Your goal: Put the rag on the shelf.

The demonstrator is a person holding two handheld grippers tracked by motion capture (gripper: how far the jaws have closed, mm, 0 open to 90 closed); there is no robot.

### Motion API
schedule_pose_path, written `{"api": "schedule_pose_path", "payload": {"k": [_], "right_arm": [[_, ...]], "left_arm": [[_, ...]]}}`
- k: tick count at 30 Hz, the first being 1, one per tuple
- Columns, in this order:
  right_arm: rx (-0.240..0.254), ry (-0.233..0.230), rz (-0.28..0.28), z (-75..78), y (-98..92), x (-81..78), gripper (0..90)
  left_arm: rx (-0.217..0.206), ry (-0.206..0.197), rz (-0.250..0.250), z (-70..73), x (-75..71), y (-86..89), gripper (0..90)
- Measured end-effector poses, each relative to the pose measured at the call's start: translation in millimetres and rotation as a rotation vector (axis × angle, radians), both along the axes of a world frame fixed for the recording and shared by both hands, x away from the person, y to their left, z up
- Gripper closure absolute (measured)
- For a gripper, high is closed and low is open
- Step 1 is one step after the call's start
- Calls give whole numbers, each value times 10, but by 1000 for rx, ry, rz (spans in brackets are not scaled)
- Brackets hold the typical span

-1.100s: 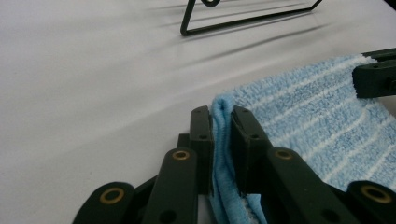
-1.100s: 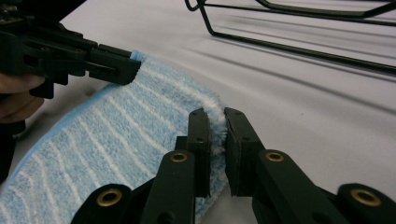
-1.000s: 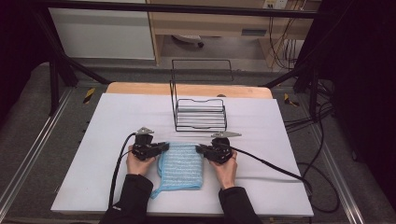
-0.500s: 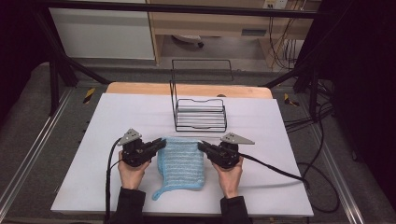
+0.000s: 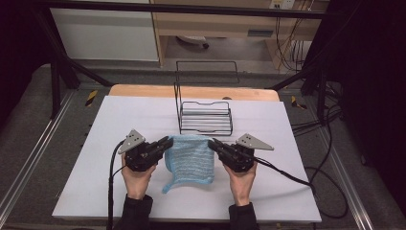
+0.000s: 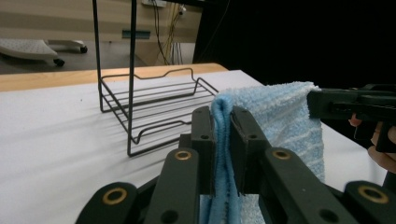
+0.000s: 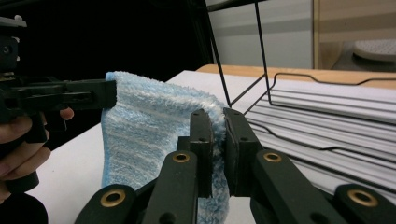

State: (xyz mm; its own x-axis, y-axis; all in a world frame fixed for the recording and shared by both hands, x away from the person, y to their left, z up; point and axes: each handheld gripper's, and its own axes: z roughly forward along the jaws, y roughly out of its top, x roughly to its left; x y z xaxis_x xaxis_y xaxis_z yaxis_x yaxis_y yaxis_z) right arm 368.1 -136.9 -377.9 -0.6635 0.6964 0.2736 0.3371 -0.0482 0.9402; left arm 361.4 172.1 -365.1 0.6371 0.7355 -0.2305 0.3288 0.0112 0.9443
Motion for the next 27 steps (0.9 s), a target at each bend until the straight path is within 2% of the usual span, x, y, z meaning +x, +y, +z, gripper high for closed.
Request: {"api": "schedule_pose_path", "payload": {"k": [3, 7, 13, 27], "right_arm": [[6, -26, -5, 78, -13, -18, 835], [-1, -67, -18, 213, -18, -39, 836], [4, -141, -58, 428, -31, -75, 837], [22, -270, -141, 877, -63, -85, 838]], "left_arm": [[-22, -19, 2, 59, -4, -6, 804], [-30, -59, 7, 176, -14, -28, 805], [-53, -124, 10, 357, -25, -82, 804], [-136, -213, 17, 715, 78, -210, 804]]}}
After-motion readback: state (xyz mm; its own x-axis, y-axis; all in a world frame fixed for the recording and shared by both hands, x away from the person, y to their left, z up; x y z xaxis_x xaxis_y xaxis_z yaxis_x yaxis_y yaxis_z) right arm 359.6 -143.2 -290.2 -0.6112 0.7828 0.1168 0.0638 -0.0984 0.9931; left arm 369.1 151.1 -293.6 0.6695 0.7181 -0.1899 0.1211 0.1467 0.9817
